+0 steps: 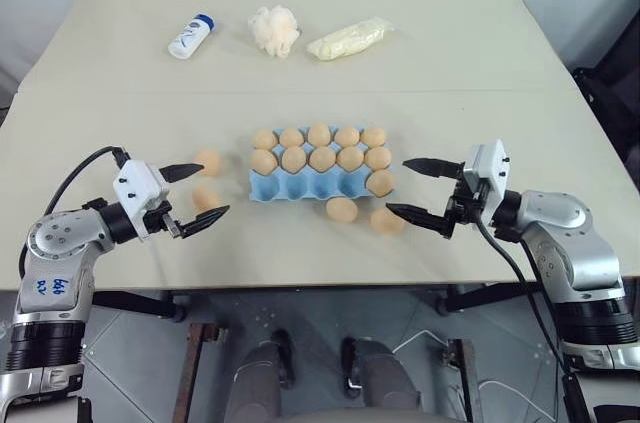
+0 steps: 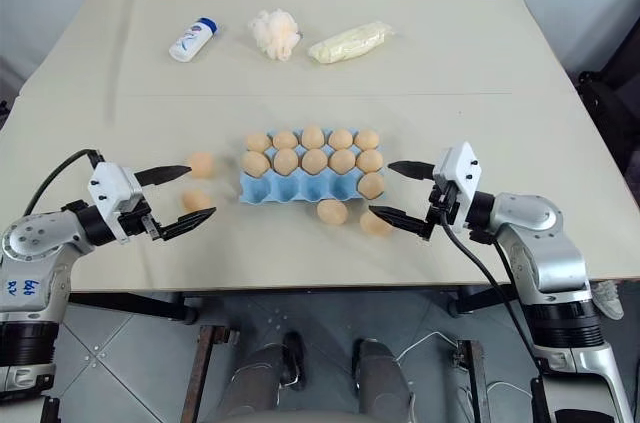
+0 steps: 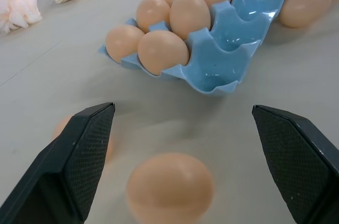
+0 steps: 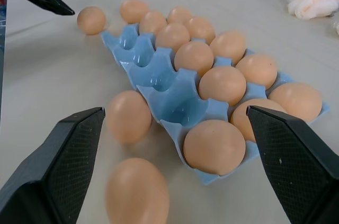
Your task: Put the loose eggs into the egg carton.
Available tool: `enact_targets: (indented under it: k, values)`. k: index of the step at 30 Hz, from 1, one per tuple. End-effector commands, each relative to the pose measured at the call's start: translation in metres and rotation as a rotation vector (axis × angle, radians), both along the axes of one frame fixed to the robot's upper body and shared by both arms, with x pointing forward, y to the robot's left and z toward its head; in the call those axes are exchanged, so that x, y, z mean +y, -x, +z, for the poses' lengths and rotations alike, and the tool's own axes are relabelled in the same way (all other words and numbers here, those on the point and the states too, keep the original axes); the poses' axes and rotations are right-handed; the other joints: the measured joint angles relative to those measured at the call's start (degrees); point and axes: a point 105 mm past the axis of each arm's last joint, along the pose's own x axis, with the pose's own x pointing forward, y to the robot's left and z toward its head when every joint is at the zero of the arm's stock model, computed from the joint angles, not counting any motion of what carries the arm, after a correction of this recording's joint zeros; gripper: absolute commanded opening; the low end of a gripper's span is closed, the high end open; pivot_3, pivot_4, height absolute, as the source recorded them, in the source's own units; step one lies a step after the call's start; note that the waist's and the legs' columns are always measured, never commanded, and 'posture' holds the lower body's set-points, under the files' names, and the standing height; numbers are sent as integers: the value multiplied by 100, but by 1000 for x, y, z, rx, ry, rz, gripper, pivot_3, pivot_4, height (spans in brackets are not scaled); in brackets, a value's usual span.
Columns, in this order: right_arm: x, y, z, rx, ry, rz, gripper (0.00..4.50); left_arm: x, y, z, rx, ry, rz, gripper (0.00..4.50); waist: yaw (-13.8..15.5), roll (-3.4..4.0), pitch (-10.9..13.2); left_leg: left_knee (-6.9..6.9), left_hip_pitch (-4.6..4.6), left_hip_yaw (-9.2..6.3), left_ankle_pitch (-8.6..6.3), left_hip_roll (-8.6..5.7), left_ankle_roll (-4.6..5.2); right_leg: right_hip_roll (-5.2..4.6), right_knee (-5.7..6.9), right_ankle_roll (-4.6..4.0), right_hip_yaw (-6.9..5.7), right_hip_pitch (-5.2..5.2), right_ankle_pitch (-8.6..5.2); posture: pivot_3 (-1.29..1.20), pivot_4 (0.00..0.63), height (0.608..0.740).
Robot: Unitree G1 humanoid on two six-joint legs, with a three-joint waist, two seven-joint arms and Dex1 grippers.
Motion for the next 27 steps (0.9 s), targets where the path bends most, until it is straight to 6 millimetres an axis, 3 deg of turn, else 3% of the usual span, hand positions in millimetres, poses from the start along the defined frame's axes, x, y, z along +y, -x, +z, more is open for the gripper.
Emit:
enact_targets:
  k: [1, 8, 12, 17, 27]
  values:
    - [1, 1, 8, -47, -20, -5, 4500, -1, 2, 10, -37, -5, -20, 4371, -2, 0, 0, 2, 0, -1, 0, 0, 0, 0, 0, 1, 0, 2, 1, 0, 150, 740]
    - [-12, 15, -2, -9, -8, -51, 4500, -27, 12, 11, 6, 18, -165, 4371, 38, 0, 0, 5, 0, -5, -1, -3, 2, -3, -2, 6, -3, 9, 3, 0, 150, 740]
    - [-22, 29, -27, 70, 61, -76, 4500, -49, 28, -8, 75, -59, -317, 4371, 40, -1, -1, 6, 2, -4, -2, -5, 3, -3, -4, 6, -2, 13, 3, 0, 150, 740]
    - [-9, 28, -49, 113, 55, -82, 4500, -52, 27, -18, 85, -82, -333, 4371, -37, -1, -1, 14, 11, -4, 1, 1, 0, 7, 7, 5, 4, 15, 4, 0, 150, 740]
    - [13, 8, -69, 139, -13, -95, 4500, -48, 36, -21, 122, -60, -327, 4371, -6, -2, -2, 16, 11, -8, 2, -4, -1, 0, 7, 8, 2, 18, 7, 0, 150, 740]
